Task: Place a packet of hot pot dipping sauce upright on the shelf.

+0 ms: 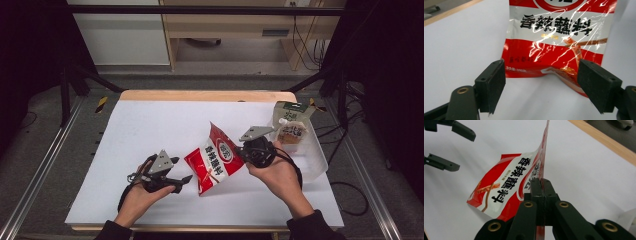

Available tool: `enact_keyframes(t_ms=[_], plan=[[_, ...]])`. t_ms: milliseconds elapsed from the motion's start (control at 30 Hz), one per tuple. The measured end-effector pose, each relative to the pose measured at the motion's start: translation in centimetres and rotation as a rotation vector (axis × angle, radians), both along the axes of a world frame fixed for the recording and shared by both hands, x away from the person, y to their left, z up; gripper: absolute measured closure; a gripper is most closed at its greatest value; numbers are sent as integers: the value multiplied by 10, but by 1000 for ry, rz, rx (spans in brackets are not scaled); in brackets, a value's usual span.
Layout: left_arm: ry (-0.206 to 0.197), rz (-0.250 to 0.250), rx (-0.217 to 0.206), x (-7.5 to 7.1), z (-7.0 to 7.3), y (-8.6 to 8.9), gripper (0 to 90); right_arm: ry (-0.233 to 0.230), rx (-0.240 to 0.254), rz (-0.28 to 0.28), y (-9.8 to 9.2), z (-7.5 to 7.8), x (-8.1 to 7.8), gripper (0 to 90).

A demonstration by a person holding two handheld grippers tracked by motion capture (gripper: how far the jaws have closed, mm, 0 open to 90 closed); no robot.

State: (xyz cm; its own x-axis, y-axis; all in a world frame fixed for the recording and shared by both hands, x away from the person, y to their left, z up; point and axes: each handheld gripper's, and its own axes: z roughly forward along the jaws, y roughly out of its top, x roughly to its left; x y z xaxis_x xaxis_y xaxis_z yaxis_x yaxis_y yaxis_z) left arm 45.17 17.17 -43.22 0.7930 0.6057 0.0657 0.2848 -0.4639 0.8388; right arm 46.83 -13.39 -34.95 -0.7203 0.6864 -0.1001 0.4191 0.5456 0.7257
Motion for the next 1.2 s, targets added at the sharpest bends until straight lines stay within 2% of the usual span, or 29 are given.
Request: enact_keyframes(t_ms=[233,367,533,900,1200], plan=[[-22,9,0,7,15,5,197,-20,-32,83,11,22,7,900],[-29,16,-7,11,21,8,194,-29,-29,116,15,31,10,900],[-38,24,-11,17,31,10,197,-33,-41,155,19,38,12,900],[-76,12,-35,34,64,7,240,-40,-31,233,27,49,9,900],[-104,-13,-46,41,75,1,315,-56,-42,282,32,55,6,900]])
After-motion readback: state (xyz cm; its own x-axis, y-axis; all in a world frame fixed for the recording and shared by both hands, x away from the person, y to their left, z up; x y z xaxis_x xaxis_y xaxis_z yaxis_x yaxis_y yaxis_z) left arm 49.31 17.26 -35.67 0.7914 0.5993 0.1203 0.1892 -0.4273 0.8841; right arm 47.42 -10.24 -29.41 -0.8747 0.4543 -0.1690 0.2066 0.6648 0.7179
